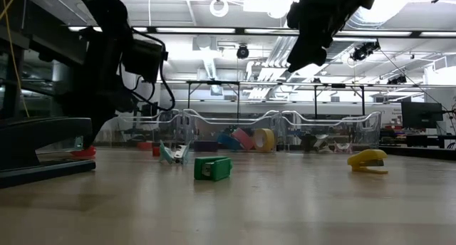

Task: Pick and place Stapler, Stapler remover, tape
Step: Put the left red stapler into the left transparent bin

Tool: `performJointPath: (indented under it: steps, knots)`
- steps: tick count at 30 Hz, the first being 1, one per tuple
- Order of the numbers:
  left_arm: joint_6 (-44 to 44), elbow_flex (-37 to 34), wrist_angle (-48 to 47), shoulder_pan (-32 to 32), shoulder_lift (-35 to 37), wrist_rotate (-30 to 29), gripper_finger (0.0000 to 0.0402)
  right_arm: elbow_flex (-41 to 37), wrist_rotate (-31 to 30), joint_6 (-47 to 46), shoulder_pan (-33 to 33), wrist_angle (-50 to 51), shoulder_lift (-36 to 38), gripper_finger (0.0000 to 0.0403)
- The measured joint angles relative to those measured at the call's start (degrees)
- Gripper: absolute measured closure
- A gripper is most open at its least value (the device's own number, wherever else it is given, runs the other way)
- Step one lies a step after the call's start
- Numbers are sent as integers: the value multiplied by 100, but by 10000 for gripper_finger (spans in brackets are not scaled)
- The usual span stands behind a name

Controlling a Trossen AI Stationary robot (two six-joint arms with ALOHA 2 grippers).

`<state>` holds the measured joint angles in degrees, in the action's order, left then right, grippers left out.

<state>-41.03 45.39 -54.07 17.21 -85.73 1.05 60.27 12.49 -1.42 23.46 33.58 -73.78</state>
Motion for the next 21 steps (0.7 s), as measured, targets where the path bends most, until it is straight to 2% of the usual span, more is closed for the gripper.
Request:
performJointPath:
  steps: [9, 17, 21]
  knots:
    - [30, -16, 14, 0, -213, 38, 255, 0, -11, 3, 0, -44, 0, 215]
    - [71, -14, 12, 0, -208, 172, 338, 0, -38, 5, 0, -44, -2, 215]
    - [78, -14, 9, 2, -206, 228, 343, 0, -39, 3, 0, -44, 0, 215]
